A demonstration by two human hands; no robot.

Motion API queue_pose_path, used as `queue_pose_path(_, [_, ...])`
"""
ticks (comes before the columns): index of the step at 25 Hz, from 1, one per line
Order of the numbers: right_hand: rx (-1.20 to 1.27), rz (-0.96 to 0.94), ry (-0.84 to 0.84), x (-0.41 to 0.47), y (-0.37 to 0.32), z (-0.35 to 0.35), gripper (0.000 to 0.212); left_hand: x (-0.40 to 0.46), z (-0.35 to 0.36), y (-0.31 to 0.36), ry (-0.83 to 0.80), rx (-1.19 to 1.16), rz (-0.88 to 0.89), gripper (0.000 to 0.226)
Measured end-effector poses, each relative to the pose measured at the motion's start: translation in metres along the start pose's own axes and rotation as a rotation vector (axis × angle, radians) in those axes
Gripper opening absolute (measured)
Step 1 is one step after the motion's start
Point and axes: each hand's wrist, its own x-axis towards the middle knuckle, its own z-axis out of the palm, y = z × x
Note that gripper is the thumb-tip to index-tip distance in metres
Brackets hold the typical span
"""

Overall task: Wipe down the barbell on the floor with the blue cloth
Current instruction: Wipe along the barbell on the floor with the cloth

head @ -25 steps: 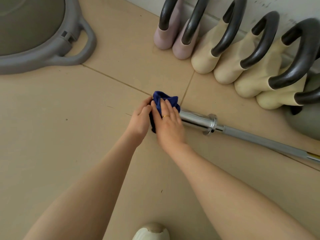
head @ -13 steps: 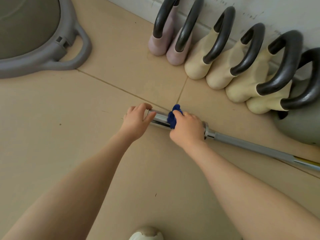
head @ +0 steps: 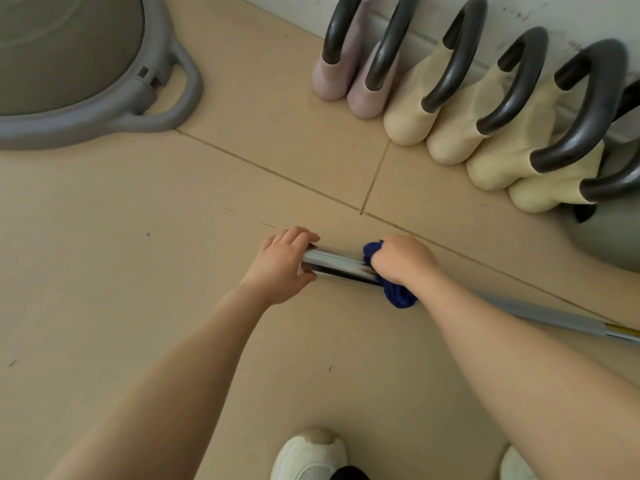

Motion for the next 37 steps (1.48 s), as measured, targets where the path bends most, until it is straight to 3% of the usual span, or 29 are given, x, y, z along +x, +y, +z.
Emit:
queue_pose_path(4, [0.054,-0.260,0.028,-0.009,-0.068,0.029,0.043,-0.004,0.006,-0.001,0.017,-0.007,-0.126,0.099])
queue_pose_path(8, [0.094,-0.510,-0.082,-0.022,-0.079,0.029,0.051,-0.014,0.015,0.000,0.070,-0.115,-0.208,0.107])
queue_pose_path(10, [0.187,-0.480,-0.139,-0.020,-0.057,0.017,0.044,-0.015,0.015,0.000,0.073,0.007,-0.175,0.103])
queue_pose_path(13, [0.263,-0.213,-0.184,-0.015,-0.010,-0.005,0.015,-0.016,0.014,0.002,0.047,0.119,-0.136,0.098])
queue_pose_path(15, [0.086,-0.074,-0.150,-0.014,0.008,-0.012,0.020,-0.018,0.019,0.003,0.032,0.086,-0.118,0.094])
queue_pose_path(17, [-0.138,-0.054,0.020,-0.016,0.000,-0.001,0.022,-0.019,0.023,0.004,0.050,0.007,-0.143,0.097])
queue_pose_path(18, [-0.129,-0.077,0.118,-0.020,-0.012,0.011,0.024,-0.017,0.023,0.002,0.056,-0.019,-0.150,0.100])
queue_pose_path(21, [0.112,-0.297,0.231,-0.027,-0.061,0.042,0.029,-0.012,0.024,-0.006,0.074,-0.124,-0.135,0.103])
queue_pose_path(25, [-0.056,-0.677,0.175,-0.023,-0.070,0.046,0.040,-0.014,0.022,-0.007,0.253,-0.294,-0.175,0.100])
queue_pose_path(27, [-0.187,-0.708,0.199,-0.022,-0.042,0.042,0.057,-0.012,0.018,-0.008,0.250,-0.324,-0.209,0.114])
queue_pose_path(29, [-0.226,-0.572,0.336,-0.021,-0.007,0.042,0.063,-0.009,0.016,-0.006,0.268,-0.352,-0.269,0.121])
queue_pose_path(31, [-0.188,-0.281,0.448,-0.018,0.015,0.039,0.061,-0.005,0.017,0.002,0.346,-0.419,-0.361,0.117])
queue_pose_path(33, [-0.137,-0.068,0.511,-0.013,0.009,0.038,0.058,0.000,0.020,0.019,0.423,-0.423,-0.427,0.099])
queue_pose_path(35, [-0.079,-0.125,0.497,-0.013,-0.015,0.035,0.058,0.003,0.026,0.038,0.457,-0.335,-0.385,0.072])
queue_pose_path(37, [-0.061,-0.374,0.443,-0.017,-0.031,0.035,0.059,0.002,0.035,0.055,0.452,-0.276,-0.260,0.060])
